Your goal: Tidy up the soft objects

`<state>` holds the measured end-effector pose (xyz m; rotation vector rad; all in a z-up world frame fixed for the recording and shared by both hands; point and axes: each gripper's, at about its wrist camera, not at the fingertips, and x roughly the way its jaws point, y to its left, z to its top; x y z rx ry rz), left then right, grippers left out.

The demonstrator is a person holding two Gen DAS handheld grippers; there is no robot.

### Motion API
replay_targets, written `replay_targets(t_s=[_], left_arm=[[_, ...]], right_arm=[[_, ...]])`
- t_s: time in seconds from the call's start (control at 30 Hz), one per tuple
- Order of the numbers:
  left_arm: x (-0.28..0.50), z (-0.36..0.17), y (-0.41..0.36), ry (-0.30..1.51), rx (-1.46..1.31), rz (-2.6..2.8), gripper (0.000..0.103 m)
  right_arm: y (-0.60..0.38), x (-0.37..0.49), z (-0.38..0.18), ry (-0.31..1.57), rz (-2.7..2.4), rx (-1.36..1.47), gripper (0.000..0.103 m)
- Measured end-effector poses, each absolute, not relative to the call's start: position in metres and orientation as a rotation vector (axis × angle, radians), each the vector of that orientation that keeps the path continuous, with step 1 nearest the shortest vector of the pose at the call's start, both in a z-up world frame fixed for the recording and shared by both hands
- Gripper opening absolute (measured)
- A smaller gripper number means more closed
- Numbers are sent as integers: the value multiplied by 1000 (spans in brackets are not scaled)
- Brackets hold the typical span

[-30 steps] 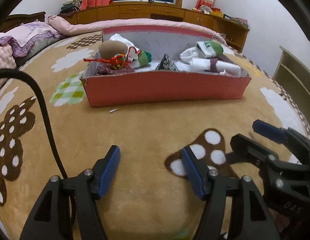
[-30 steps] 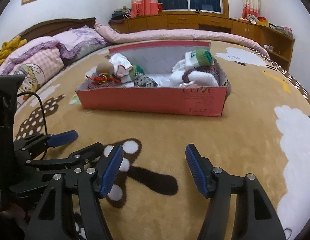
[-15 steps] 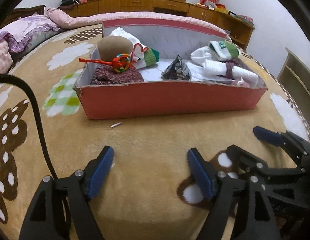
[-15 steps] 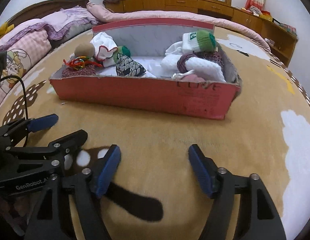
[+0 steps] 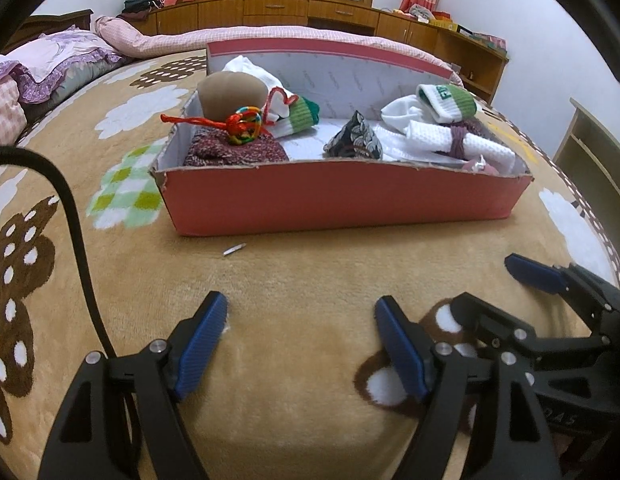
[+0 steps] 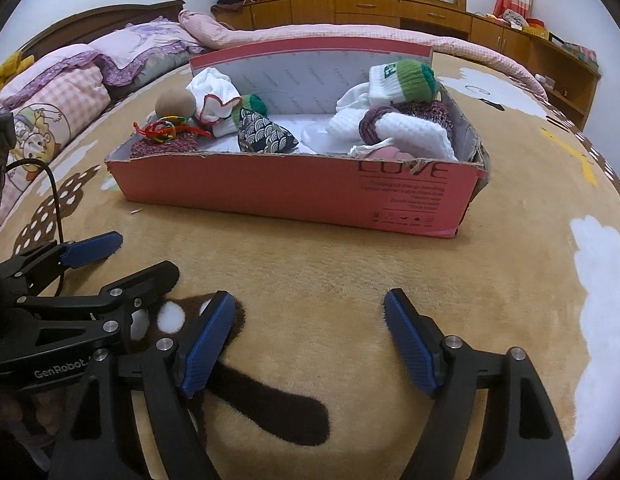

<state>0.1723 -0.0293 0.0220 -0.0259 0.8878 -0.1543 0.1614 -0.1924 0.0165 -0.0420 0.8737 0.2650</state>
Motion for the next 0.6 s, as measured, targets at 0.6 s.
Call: replay_targets(t_s=[0.6], left_arm=[[171, 22, -30, 886, -24, -151, 80]], right_arm=[[-192, 161, 17, 874, 263, -44, 80]])
